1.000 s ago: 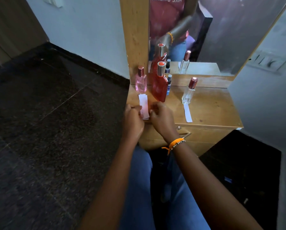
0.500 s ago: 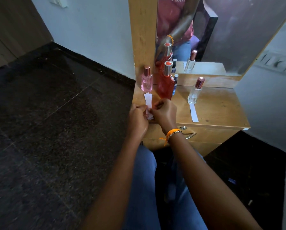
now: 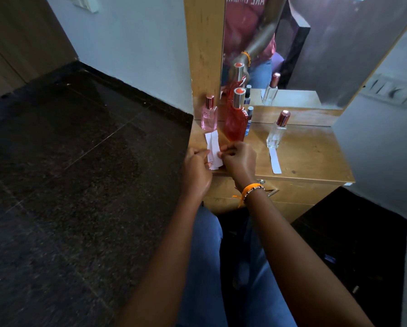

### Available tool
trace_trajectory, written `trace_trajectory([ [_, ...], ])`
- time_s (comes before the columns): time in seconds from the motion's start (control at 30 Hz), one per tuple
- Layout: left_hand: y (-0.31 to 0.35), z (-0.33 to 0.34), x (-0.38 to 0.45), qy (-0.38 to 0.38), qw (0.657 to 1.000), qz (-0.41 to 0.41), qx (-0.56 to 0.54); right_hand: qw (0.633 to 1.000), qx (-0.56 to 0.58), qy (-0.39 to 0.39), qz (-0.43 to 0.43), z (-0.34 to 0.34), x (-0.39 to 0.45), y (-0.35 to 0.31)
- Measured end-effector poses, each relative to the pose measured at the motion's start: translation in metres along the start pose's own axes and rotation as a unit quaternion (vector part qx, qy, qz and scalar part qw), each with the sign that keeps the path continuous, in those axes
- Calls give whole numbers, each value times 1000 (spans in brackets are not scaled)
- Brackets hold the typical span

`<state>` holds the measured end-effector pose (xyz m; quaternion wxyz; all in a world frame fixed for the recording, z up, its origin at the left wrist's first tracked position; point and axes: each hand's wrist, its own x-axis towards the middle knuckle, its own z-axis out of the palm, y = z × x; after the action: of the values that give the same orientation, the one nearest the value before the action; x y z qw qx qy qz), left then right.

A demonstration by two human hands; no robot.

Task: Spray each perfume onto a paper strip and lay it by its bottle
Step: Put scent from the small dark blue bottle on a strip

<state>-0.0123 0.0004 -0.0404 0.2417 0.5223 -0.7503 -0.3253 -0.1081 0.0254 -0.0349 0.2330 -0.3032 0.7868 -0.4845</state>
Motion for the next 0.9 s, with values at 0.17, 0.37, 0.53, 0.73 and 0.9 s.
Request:
trace_trajectory([
  [0.17,1,-2,0,-3,1000,-4,-13,1000,-10,-3,4,2,2,-2],
  [0.37,4,-6,-2,-6,1000,2,-25,999,-51,2,-8,0,3,-7],
  [0.53,4,-6,-2,-7,999,-9,-35,1000,-29,-5,2,4,7,-3],
  [0.73,2,-5,0,-14,999,-2,-43,999,-36,-25,-3,4,14,-1],
  [0.9,-2,-1,3,-27,1000,-6,-4,999,-40,-30,-5,4,17,0],
])
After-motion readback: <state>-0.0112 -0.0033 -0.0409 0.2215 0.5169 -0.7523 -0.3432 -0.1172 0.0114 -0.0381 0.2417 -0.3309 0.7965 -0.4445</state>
